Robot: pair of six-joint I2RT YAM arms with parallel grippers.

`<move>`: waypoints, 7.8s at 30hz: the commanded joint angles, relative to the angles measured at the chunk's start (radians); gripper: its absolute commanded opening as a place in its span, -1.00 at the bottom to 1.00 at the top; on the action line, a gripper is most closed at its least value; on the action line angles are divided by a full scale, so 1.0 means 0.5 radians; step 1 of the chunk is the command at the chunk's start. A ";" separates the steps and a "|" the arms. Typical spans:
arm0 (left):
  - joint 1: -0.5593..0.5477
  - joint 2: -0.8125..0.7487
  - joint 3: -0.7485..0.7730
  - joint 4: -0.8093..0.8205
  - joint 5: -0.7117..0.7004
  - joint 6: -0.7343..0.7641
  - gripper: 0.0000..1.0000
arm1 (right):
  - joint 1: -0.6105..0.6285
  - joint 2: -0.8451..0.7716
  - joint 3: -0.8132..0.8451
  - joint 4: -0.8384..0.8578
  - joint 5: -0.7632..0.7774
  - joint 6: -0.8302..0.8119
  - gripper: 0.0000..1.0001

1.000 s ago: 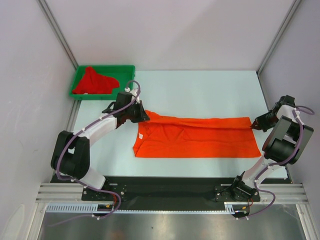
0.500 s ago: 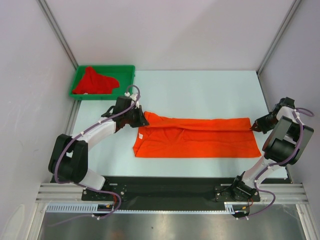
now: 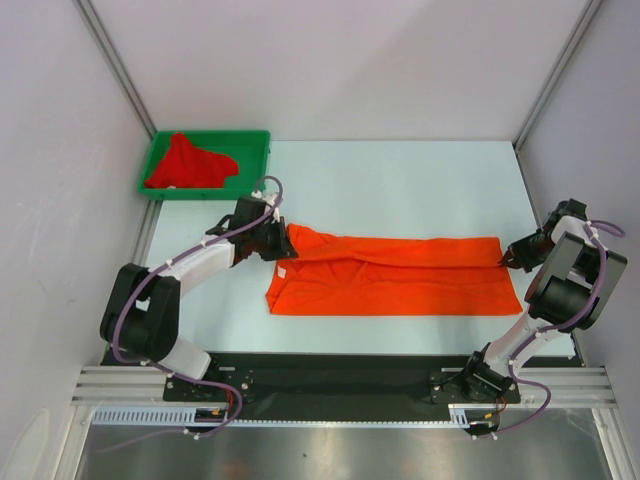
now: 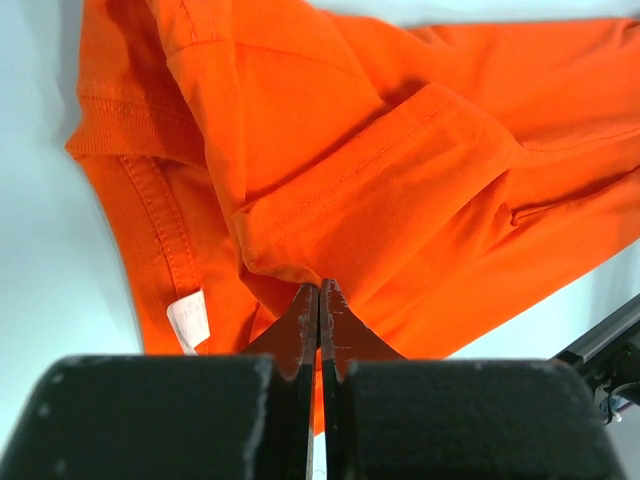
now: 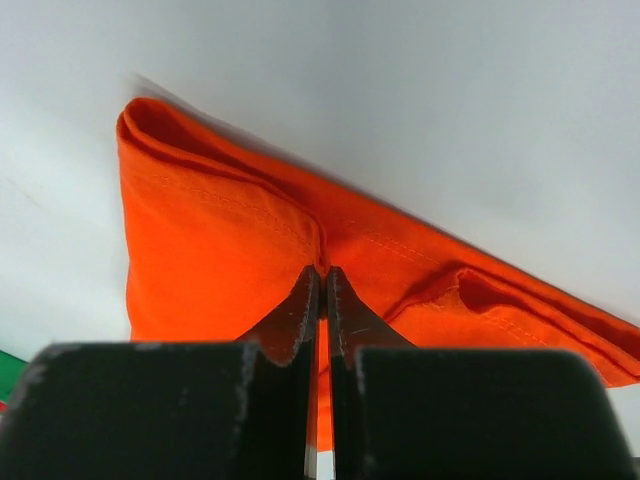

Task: Fold and stack the t-shirts
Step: Fold the tshirt

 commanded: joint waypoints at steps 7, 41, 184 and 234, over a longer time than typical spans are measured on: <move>-0.012 0.038 0.019 -0.059 0.022 0.024 -0.99 | -0.015 -0.090 -0.015 0.002 0.050 -0.021 -1.00; -0.015 0.667 1.004 -0.240 0.387 0.315 0.14 | 0.464 -0.098 0.234 -0.037 -0.266 -0.346 -0.01; 0.083 1.093 1.553 -0.957 -0.383 0.334 -0.08 | 0.249 0.352 0.660 0.002 -0.306 -0.389 0.27; 0.092 1.010 1.482 -0.850 -0.514 0.300 -0.96 | 0.295 0.634 0.685 -0.019 0.262 -0.536 -1.00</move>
